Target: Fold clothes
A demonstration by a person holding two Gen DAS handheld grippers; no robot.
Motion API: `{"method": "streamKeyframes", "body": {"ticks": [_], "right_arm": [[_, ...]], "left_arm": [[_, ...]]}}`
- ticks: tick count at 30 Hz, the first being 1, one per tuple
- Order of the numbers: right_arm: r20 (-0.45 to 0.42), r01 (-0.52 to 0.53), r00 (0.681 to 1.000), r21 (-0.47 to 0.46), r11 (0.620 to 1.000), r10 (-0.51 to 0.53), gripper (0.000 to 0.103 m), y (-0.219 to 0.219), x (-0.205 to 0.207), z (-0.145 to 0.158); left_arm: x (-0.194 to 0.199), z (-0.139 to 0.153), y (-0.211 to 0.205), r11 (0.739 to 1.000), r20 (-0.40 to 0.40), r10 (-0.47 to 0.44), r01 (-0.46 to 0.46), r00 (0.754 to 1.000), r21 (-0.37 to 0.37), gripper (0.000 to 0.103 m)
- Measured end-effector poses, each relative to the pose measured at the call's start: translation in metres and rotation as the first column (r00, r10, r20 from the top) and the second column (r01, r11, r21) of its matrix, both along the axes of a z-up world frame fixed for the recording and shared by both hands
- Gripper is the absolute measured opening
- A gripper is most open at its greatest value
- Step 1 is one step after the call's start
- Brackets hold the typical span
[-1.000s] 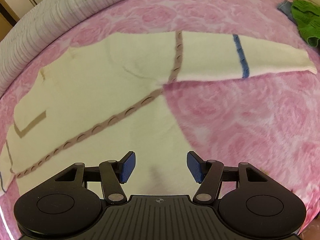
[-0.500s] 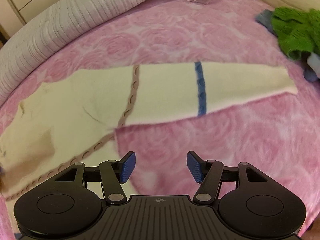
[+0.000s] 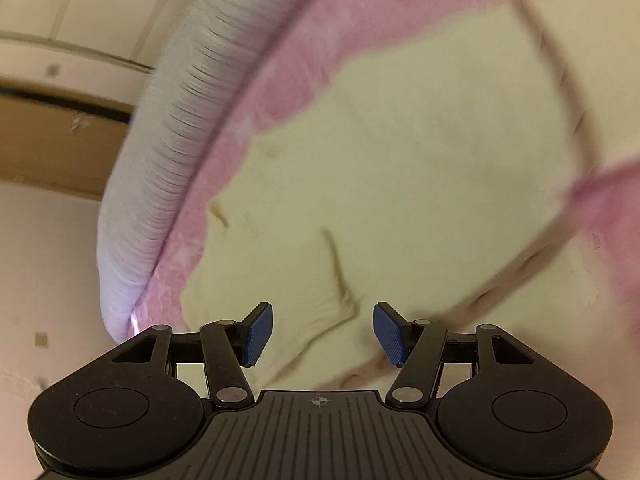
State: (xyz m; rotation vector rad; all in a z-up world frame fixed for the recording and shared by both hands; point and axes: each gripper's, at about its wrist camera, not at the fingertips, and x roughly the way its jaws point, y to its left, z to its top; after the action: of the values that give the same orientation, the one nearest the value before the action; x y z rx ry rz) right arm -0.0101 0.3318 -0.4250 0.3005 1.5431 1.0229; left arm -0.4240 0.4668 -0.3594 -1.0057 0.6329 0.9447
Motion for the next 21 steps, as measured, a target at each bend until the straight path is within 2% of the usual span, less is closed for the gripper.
{"method": "streamKeyframes", "body": {"ticks": [1, 2, 4, 5, 6, 7, 11, 15, 17, 21], "right_arm": [[-0.040, 0.014, 0.999, -0.017, 1.000, -0.015, 0.051, 0.009, -0.003, -0.012], [-0.065, 0.030, 0.997, -0.046, 0.998, -0.033, 0.037, 0.016, -0.006, -0.023], [-0.082, 0.046, 0.995, -0.072, 0.996, -0.052, 0.025, 0.027, -0.010, -0.035], [-0.085, 0.053, 0.995, -0.073, 0.996, -0.059, 0.022, 0.032, -0.012, -0.040], [-0.036, 0.050, 0.998, -0.049, 0.998, -0.052, 0.020, 0.031, -0.011, -0.031], [0.014, 0.045, 0.999, -0.026, 0.999, -0.044, 0.011, 0.030, -0.010, -0.021], [0.215, 0.012, 0.976, 0.066, 0.998, -0.026, 0.008, 0.025, -0.006, 0.016], [0.408, -0.038, 0.913, 0.148, 0.988, -0.026, 0.008, 0.020, -0.001, 0.054], [0.445, -0.019, 0.895, 0.104, 0.994, -0.030, 0.008, 0.015, 0.010, 0.051], [0.431, 0.008, 0.902, 0.037, 0.999, -0.023, 0.008, 0.004, 0.029, 0.031]], "left_arm": [[-0.006, 0.001, 0.005, 1.000, 0.000, 0.013, -0.013, 1.000, 0.001, 0.027], [-0.010, 0.002, 0.008, 1.000, -0.002, 0.018, -0.018, 1.000, 0.008, 0.027], [-0.017, 0.002, 0.014, 1.000, -0.006, 0.024, -0.024, 1.000, 0.018, 0.027], [-0.018, 0.001, 0.017, 1.000, -0.007, 0.025, -0.025, 1.000, 0.017, 0.027], [-0.019, 0.000, 0.021, 1.000, -0.008, 0.027, -0.027, 1.000, 0.016, 0.027], [-0.019, 0.000, 0.023, 1.000, -0.003, 0.027, -0.027, 1.000, 0.016, 0.027], [-0.014, 0.000, 0.033, 0.999, 0.011, 0.007, -0.008, 1.000, 0.034, 0.026], [-0.004, -0.001, 0.042, 0.998, 0.020, -0.026, 0.025, 0.999, 0.050, 0.026], [0.004, -0.005, 0.047, 0.998, 0.017, -0.046, 0.045, 0.999, 0.052, 0.026], [0.028, -0.016, 0.054, 0.992, -0.018, -0.102, 0.103, 0.995, 0.068, 0.026]]}}
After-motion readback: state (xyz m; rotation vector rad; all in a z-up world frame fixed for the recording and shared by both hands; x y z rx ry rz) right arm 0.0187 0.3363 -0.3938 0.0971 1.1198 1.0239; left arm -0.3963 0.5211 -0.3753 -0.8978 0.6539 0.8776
